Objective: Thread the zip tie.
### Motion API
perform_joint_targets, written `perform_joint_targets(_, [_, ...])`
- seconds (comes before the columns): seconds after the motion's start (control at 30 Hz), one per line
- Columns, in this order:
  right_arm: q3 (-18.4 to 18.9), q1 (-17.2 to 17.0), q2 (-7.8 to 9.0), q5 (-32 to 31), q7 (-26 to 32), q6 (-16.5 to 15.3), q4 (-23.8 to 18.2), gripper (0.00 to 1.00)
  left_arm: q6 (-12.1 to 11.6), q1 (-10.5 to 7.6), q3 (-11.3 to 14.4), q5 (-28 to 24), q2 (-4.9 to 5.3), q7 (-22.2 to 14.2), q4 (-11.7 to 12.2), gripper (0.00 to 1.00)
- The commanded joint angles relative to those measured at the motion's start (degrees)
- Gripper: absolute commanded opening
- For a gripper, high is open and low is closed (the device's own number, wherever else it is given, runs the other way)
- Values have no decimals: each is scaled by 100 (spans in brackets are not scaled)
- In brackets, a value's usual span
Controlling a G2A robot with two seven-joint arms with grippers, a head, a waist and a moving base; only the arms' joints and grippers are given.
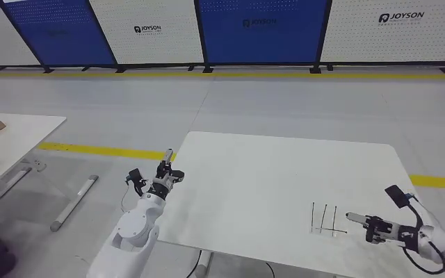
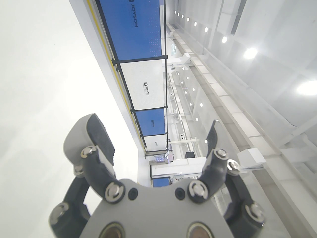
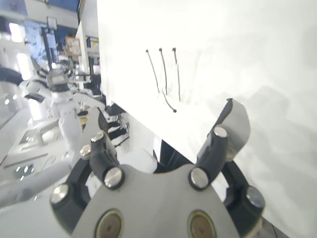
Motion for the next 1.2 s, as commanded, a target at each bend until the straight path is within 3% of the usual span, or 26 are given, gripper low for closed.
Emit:
perform_joint_targets(0.0, [-81,-27,106,310,-101,-589,178,100,0,0,0,0,0,0,0,100])
perform_joint_targets(0.13, [-232,-104,403,1088,-101,-1180,385,100,0,0,0,0,0,0,0,100])
perform_joint_targets(0.27, [-420,-108,753,1539,-101,-1446,515,100,0,0,0,0,0,0,0,100])
perform_joint_targets(0.73, [-497,-99,743,1616,-108,-1420,557,100,0,0,0,0,0,0,0,100])
perform_joint_targets(0.97, [-1120,462,707,1141,-151,-1017,828,100,0,0,0,0,0,0,0,100])
perform_joint_targets(1.17, [-1120,462,707,1141,-151,-1017,828,100,0,0,0,0,0,0,0,100])
